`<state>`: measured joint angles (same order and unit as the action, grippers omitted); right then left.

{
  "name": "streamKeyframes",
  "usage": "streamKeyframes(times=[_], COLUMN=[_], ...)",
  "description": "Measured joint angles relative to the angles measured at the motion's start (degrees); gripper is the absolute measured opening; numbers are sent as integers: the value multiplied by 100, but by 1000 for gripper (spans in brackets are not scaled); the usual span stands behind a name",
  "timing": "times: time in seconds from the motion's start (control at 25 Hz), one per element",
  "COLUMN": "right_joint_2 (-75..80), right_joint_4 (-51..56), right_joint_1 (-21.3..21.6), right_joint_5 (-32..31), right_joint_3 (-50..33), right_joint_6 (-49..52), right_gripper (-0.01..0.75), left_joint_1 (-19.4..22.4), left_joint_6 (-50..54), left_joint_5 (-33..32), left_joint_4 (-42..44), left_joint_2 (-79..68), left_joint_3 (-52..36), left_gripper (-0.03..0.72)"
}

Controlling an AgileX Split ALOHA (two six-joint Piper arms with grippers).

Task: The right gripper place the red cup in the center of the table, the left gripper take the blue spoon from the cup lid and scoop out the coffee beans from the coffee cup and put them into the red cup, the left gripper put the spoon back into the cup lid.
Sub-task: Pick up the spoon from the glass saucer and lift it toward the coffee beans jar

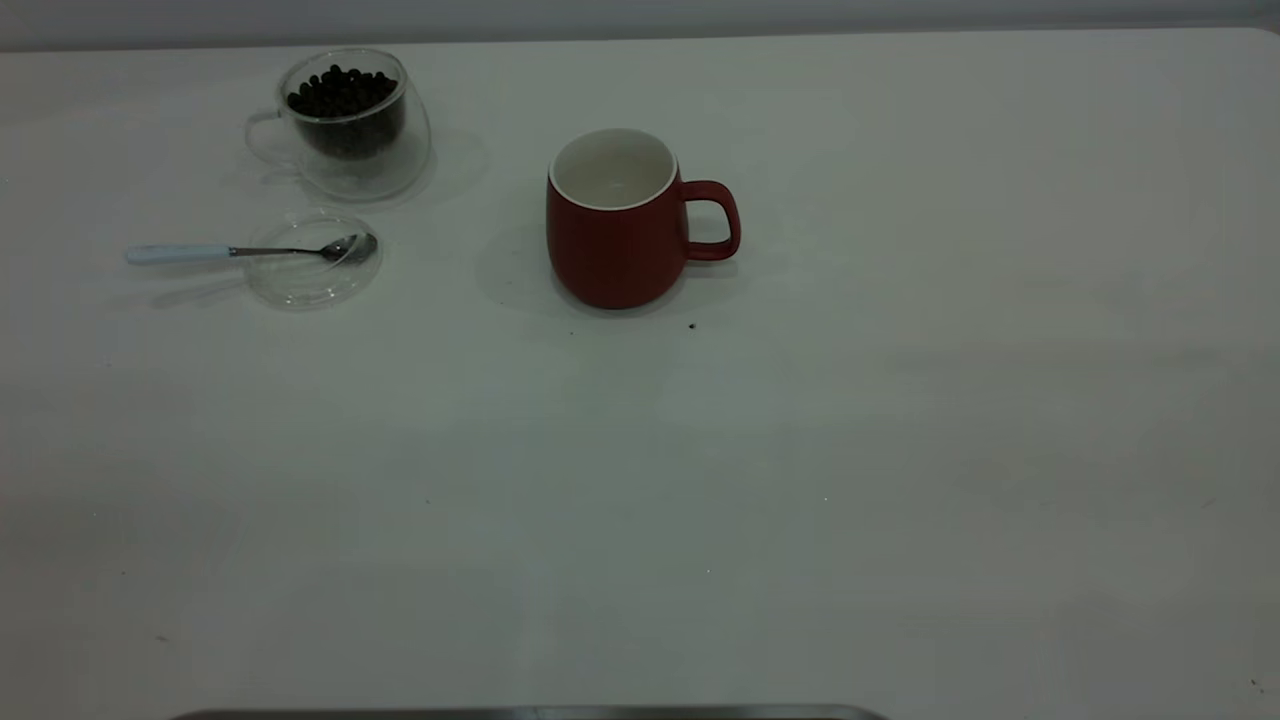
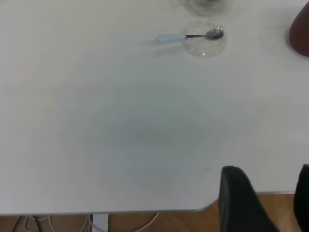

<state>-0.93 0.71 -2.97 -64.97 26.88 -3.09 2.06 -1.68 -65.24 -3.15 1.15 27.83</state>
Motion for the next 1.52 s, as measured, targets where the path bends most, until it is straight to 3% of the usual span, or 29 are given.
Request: streamKeyframes(times=[1.04,1.36,1.52], right_joint_2=[0,0,0], right_joint_4=[0,0,0], right_joint_1=[0,0,0], right_joint_5=[0,0,0], right_joint_3=[0,0,0], right_joint_6=[0,0,0], right_gripper=[582,582,582], left_joint_1=[0,4,4], left_joint_6=[254,1607,1678], left_joint_5=[-83,-99,417], left_joint_4=[0,641,938], left_joint_2=[-43,-2090,-3865], left_joint_3=[78,391,396], left_gripper=[342,342,342])
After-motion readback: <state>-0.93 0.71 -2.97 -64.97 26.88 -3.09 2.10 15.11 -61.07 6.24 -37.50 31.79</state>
